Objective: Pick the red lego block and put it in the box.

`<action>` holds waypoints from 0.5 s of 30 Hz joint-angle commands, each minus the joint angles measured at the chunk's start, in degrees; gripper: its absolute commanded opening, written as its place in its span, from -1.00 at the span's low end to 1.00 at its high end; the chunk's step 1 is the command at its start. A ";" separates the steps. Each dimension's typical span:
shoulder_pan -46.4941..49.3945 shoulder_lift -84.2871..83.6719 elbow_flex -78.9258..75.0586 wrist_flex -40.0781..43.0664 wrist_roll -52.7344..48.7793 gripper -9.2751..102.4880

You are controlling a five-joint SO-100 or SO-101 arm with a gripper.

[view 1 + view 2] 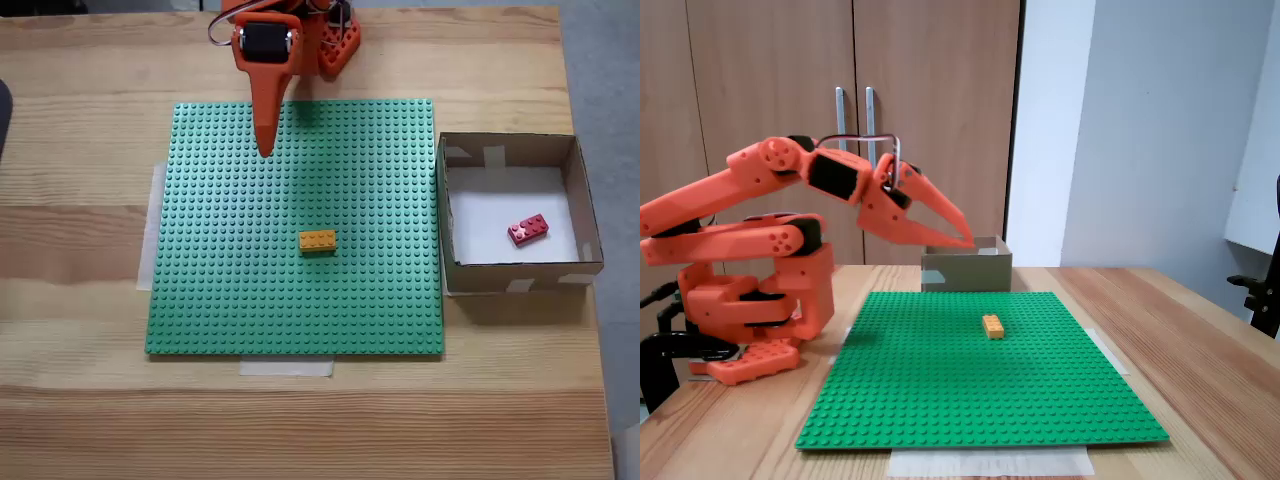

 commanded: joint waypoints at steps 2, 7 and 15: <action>-0.88 -0.18 1.67 -1.41 0.26 -0.85; -1.49 -0.18 5.54 -3.96 1.05 -0.85; -1.85 -0.18 12.39 -9.67 -0.35 -0.85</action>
